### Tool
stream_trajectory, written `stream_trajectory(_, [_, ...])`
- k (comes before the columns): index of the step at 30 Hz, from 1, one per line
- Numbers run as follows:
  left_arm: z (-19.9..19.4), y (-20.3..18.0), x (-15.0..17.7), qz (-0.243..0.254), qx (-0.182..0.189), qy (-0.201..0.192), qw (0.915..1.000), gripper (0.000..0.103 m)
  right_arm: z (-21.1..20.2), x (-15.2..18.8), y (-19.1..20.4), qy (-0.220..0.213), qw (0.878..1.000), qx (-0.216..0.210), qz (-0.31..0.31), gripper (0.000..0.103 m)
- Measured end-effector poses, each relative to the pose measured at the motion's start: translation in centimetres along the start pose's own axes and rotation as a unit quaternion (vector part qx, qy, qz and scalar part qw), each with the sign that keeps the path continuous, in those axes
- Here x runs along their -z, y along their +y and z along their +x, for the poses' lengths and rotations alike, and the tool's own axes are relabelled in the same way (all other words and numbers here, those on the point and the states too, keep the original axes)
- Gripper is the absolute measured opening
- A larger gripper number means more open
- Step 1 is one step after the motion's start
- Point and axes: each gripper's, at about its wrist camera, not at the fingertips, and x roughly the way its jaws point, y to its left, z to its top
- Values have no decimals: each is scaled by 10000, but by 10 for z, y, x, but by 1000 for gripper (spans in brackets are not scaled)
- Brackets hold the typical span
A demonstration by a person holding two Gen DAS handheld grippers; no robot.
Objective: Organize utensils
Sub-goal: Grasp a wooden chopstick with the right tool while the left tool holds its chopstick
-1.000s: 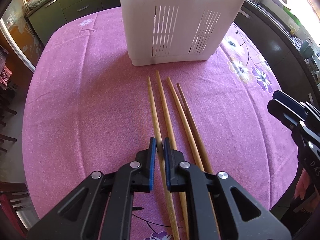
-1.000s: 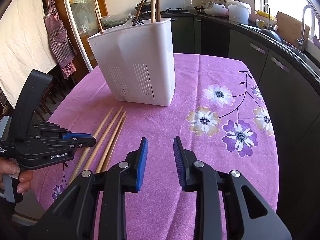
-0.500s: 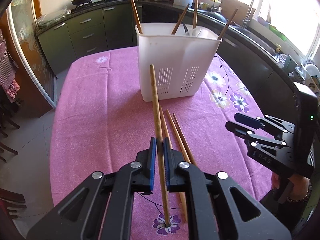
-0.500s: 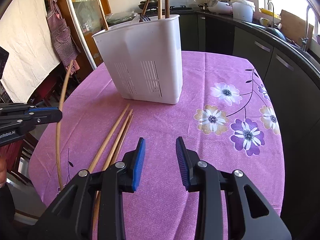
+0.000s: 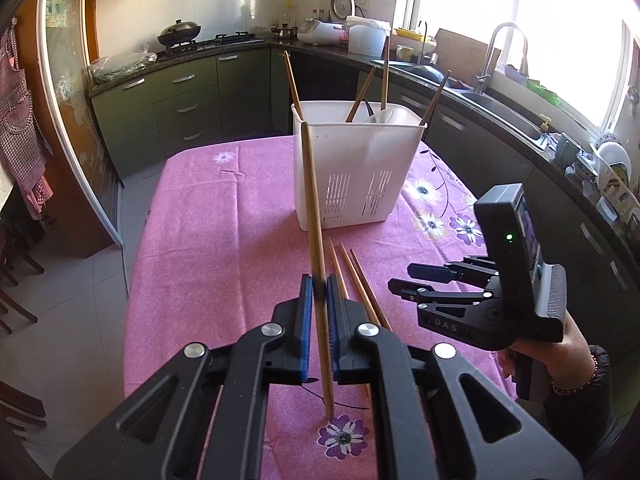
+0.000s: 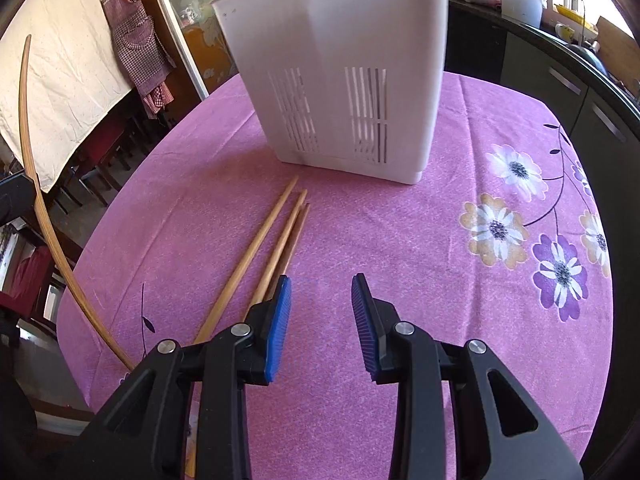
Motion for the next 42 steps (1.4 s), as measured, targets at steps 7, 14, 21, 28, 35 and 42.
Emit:
stream_trajectory(7, [-10, 2, 6, 28, 1, -106, 9999, 7, 16, -3, 14, 148, 9996, 170, -143, 31])
stream_trajectory(14, [-11, 4, 7, 45, 60, -139, 9999, 7, 18, -1, 24, 193, 9985, 431, -274, 31])
stream_trajectory(21, [-11, 3, 8, 57, 47, -139, 9999, 7, 23, -3, 31, 251, 9978, 482, -367, 31])
stream_trajectory(28, [-12, 3, 8, 52, 41, -144, 9999, 7, 31, -3, 32, 315, 9976, 471, -405, 31])
stream_trajectory(35, [-14, 3, 8, 71, 36, -148, 9999, 7, 36, -13, 27, 291, 9980, 484, -272, 17])
stream_trajectory(42, [-16, 6, 9, 53, 34, -150, 9999, 7, 29, -10, 24, 156, 9990, 401, -122, 6])
